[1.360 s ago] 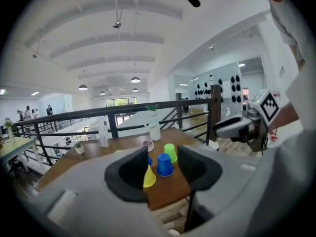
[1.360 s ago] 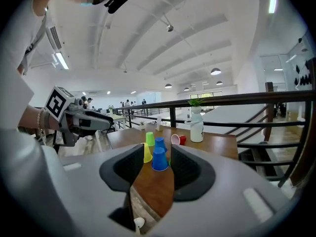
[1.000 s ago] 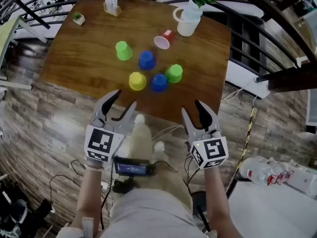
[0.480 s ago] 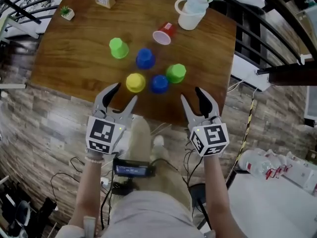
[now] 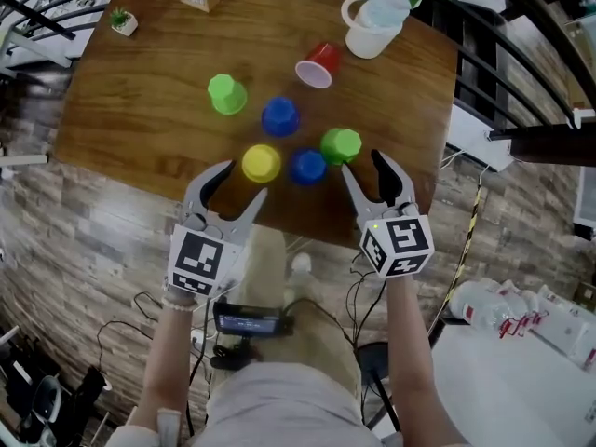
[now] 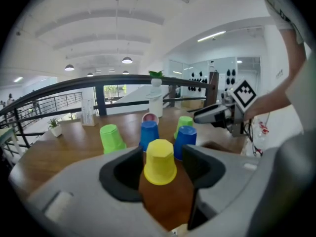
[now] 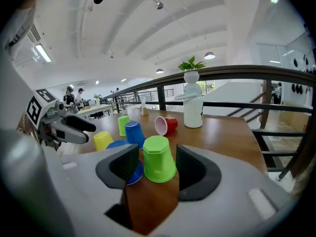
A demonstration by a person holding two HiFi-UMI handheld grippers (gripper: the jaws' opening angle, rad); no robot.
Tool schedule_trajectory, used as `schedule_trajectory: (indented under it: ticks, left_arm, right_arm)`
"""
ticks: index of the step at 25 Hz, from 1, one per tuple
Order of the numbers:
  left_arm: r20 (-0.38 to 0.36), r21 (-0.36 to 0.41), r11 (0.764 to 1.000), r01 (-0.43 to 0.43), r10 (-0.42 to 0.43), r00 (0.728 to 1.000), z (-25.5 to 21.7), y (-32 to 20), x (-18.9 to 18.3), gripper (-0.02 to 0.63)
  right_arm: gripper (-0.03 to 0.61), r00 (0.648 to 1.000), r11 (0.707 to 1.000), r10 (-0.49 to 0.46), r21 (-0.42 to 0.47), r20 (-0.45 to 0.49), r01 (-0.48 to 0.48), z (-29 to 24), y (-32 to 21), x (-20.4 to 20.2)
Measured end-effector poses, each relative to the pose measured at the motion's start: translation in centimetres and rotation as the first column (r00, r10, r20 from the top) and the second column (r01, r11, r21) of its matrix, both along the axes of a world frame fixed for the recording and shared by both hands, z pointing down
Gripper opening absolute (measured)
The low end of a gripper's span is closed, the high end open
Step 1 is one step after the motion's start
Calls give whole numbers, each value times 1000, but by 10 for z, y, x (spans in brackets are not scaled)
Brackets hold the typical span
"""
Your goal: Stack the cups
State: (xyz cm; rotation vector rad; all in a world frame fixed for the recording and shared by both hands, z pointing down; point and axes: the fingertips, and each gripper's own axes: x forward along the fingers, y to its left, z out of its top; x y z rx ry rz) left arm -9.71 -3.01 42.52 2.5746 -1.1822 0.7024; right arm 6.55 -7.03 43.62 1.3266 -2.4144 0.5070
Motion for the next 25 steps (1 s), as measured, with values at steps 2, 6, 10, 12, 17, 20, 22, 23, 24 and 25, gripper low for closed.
schedule_trajectory:
  ticks: [2,6,10,12,17,20,22,23,24,25]
  left_arm:
    - [-2,-7,1000,-8,8,1000,2,1,1,235]
    - [-7,-15,1000,-23,23,1000,3,5,0,235]
    - [-10,-20,1000,-24,23,1000,5,6,0,235]
    - [-4,-23,999,-24,24,1000,7,6,-1,235]
    - [5,-20,1000,-21,21,1000,6,4,-3,235]
    - [4,-20,1000,-22,22,1000,7,4,-3,235]
    - [4,-22,1000,-19,19,1000,9,4,-4,235]
    - [4,-22,1000,-18,18,1000,10,3,-4,235]
    - [6,-23,1000,-18,18,1000,11,2,-3,235]
    - [8,-23,1000,-18,19,1000,12,2,-2,235]
  right_arm:
    - [222,1000,1000,-7,0,-9,7,2,-7,-2]
    - [222,999,999,-30,-14,-13,30,8,-15,-10]
    - [222,998,998,-51,-25,-22,51,15,-18,-14]
    - [222,998,998,-58,-30,-29,57,19,-19,-14]
    - [221,998,998,-57,-24,-31,56,21,-20,-12]
    - [219,999,999,-45,-19,-25,44,19,-18,-8]
    - [219,999,999,-35,-18,-24,35,19,-15,-5]
    - [219,999,999,-30,-16,-25,29,18,-13,-3]
    - [219,999,1000,-24,-15,-27,23,17,-11,0]
    - [219,999,1000,-19,-14,-29,18,16,-9,2]
